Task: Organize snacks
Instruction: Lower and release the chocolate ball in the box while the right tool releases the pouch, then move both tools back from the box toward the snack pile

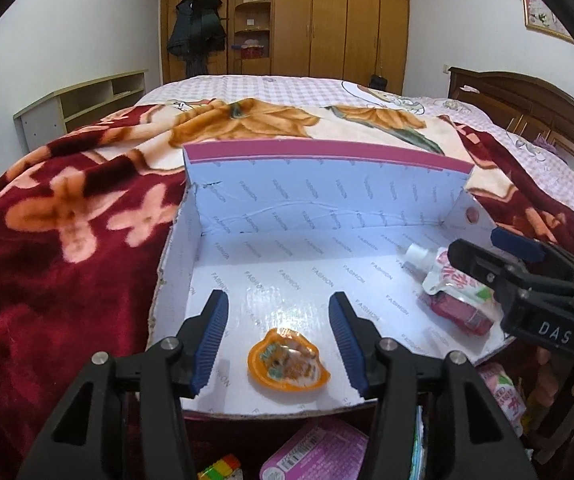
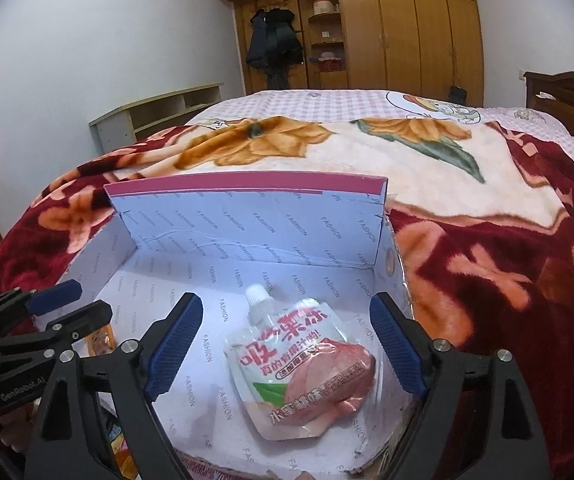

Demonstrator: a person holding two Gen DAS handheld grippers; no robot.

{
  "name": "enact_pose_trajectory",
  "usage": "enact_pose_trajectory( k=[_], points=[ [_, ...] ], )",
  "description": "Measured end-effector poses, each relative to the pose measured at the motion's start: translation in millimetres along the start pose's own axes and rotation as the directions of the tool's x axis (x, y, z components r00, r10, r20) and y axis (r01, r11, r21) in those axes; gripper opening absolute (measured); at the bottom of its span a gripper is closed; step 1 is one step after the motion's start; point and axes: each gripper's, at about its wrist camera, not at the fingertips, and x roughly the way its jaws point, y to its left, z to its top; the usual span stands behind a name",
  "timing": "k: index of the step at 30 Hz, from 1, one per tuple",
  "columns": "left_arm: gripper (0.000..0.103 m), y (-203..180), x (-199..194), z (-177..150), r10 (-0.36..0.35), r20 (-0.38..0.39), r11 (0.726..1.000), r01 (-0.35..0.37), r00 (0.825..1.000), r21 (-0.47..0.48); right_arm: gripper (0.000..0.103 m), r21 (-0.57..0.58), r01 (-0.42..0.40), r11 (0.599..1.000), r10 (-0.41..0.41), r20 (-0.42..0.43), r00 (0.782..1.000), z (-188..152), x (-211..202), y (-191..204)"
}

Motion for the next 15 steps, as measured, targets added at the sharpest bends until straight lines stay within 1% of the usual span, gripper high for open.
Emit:
enact_pose_trajectory(
  k=[4, 9, 15],
  points=[
    [0.055, 2.9, -10.3, -1.4, 0.006, 0.010, 1.000, -0.006, 1.000, 0.003, 0.088, -0.012, 0.000, 1.000, 0.000, 0.016, 1.000, 1.2, -7.6, 3.0],
    [0.055, 10.3, -28.5, -5.3, 0.011, 0.023, 1.000, -0.011, 1.000, -0.009, 0.088, 0.004, -0.010, 1.000, 0.010, 0.029, 1.000, 0.2, -20.9, 2.2],
    [0.055, 17.7, -50.4, -18.9, 0.032, 0.020, 0.999, -0.032, 0.999, -0.004, 0.087, 0.027, -0.012, 1.000, 0.011, 0.048, 0.999, -6.7, -44.8, -1.3]
  ],
)
